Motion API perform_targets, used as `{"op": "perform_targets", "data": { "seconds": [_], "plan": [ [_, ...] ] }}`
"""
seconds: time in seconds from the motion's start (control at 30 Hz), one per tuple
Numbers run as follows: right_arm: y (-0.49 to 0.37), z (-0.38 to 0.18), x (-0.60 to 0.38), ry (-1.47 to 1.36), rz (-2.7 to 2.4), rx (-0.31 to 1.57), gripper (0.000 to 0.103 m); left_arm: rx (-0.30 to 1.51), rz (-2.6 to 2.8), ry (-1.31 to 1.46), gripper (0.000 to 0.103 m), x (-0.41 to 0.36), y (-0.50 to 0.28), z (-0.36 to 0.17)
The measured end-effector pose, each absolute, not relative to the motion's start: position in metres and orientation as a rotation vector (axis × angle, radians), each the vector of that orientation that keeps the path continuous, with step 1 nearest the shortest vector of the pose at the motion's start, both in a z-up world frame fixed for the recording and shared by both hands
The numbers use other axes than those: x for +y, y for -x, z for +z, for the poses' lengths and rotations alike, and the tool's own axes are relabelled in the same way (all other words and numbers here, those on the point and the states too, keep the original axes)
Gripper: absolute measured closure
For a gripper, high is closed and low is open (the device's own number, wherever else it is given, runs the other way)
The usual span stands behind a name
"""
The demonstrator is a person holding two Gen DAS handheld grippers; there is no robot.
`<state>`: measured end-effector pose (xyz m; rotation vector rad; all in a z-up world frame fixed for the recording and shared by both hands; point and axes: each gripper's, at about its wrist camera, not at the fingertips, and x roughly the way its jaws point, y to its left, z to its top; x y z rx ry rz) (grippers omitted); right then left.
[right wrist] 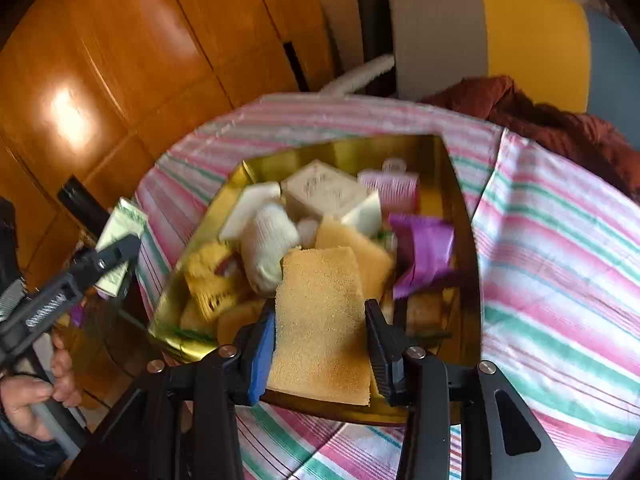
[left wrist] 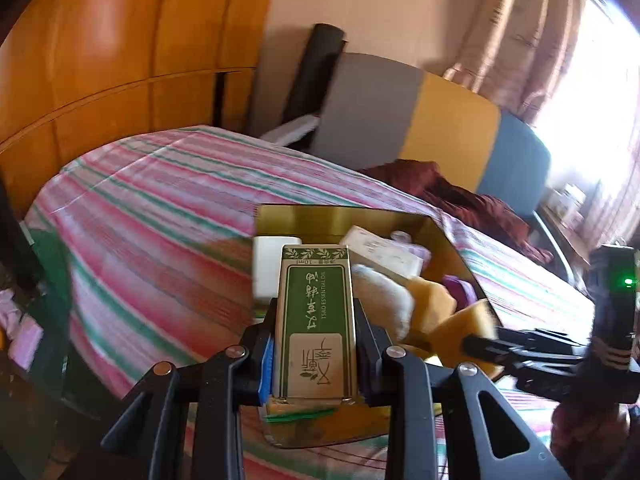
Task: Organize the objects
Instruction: 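Carry the green box and yellow sponge over the gold tray and release both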
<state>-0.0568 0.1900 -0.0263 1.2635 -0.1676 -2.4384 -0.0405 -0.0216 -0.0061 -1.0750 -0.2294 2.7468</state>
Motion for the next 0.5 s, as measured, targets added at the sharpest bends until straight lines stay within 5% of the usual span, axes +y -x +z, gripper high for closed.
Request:
{"op": "perform_targets", "data": {
  "seconds": [0.1,0.5],
  "plan": [
    [0.053,-0.031,0.2,-1.281,-2.44,-0.21,0.047,-0.212,2.688,1.087,0.073,-0.005,0.045,-0.01],
    [0.042,-0.03,0.22,-1.321,-2.589,-0.13,0.047,-0.079,2.51,1.185,0.073,0.071,0.075,-0.042]
  ]
}}
